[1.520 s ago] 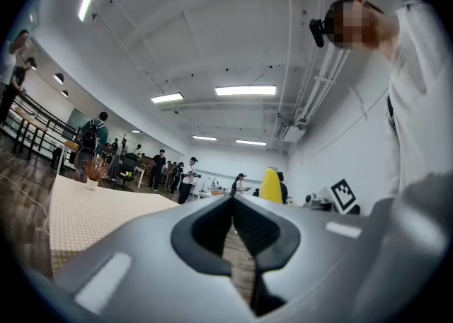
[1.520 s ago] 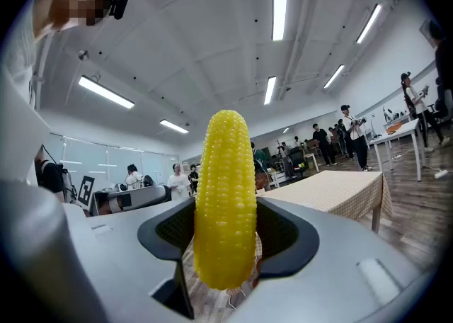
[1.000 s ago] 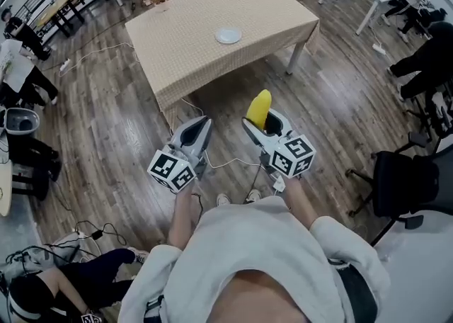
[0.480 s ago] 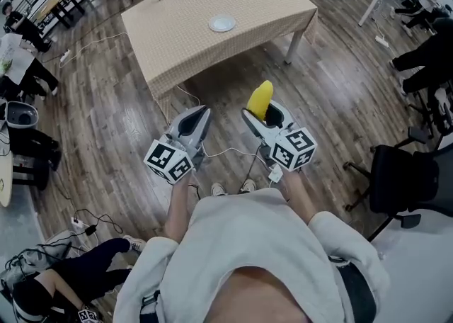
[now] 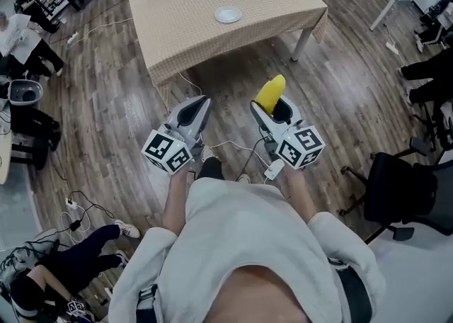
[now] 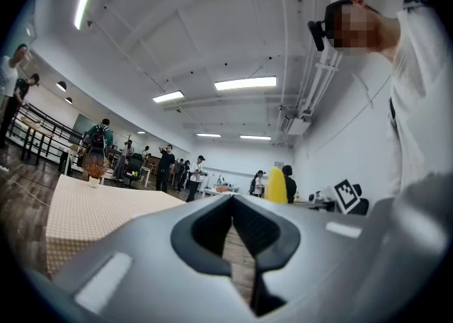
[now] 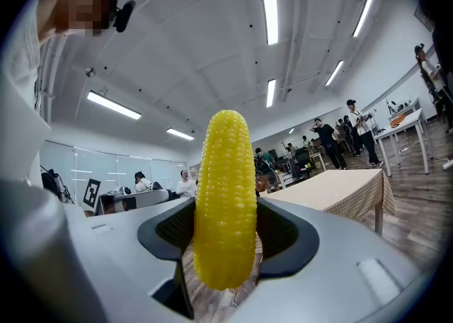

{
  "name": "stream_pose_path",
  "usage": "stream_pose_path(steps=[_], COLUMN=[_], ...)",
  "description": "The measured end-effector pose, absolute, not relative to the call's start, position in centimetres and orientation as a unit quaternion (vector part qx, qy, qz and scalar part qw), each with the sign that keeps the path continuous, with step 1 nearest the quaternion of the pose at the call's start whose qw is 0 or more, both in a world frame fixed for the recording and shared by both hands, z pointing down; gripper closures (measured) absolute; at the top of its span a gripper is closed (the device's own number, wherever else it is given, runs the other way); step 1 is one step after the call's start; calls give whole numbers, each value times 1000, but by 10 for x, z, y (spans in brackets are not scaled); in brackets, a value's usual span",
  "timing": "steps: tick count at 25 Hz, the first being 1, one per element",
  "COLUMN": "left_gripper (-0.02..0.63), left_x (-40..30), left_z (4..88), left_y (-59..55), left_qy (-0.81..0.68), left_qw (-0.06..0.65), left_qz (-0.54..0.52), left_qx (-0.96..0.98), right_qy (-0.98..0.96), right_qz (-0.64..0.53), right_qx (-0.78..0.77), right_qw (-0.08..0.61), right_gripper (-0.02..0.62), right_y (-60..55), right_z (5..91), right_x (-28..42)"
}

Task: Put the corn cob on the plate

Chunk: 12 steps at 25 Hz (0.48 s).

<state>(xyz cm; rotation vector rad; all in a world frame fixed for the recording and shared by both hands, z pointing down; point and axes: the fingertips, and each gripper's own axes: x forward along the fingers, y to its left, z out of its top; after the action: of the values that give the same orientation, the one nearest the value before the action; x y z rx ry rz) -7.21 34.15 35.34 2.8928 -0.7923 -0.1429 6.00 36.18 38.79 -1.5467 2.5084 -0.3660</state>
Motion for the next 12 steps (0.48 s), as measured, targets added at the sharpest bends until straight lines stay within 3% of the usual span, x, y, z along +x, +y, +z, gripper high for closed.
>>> stream_pose_path(steps=[12], left_gripper=[598], left_x=[-54], left_z=[361], left_y=[295], left_qy=[-256], left_qw=[74], left_qz=[-50], left_qx=[963], right_qy=[838], right_qz=[-122], right_qx=[-525], right_qw=[88], right_gripper=[337], right_y=[317], right_z=[392], right_x=[80])
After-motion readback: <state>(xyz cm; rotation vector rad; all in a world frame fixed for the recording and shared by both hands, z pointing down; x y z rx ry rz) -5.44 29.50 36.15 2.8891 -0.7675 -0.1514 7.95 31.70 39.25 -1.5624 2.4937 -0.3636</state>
